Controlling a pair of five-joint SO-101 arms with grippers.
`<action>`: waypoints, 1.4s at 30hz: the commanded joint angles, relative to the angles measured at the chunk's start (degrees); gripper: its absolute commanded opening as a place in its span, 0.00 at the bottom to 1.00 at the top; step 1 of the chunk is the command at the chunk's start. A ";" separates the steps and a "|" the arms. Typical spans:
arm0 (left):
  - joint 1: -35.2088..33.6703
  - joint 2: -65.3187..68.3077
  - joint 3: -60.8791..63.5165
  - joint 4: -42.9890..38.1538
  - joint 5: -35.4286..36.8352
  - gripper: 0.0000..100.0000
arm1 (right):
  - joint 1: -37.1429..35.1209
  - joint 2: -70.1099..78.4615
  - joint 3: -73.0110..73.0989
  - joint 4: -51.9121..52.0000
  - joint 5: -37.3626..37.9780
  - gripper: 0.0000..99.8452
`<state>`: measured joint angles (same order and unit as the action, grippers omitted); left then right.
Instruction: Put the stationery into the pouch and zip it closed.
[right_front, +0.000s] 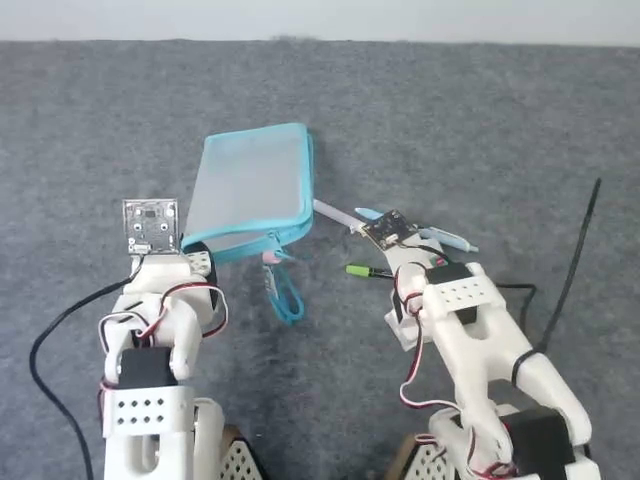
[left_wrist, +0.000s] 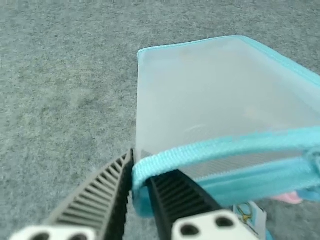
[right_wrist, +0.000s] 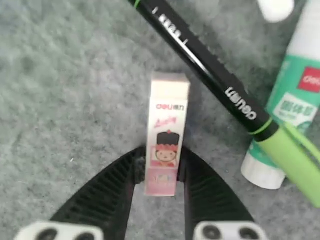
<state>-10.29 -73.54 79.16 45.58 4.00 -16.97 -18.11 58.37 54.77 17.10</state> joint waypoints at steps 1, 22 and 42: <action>-0.35 0.00 -0.66 -1.67 0.70 0.01 | 1.80 0.31 -0.18 1.01 0.18 0.00; 0.00 0.00 -0.57 -1.93 0.70 0.01 | -23.25 -31.08 -22.07 30.20 6.68 0.01; 4.57 -0.35 1.36 -1.93 -1.41 0.01 | -32.31 20.44 -67.78 30.64 -7.38 0.01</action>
<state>-7.91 -73.54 80.57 45.58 3.38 -48.79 -0.70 -1.05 83.34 11.12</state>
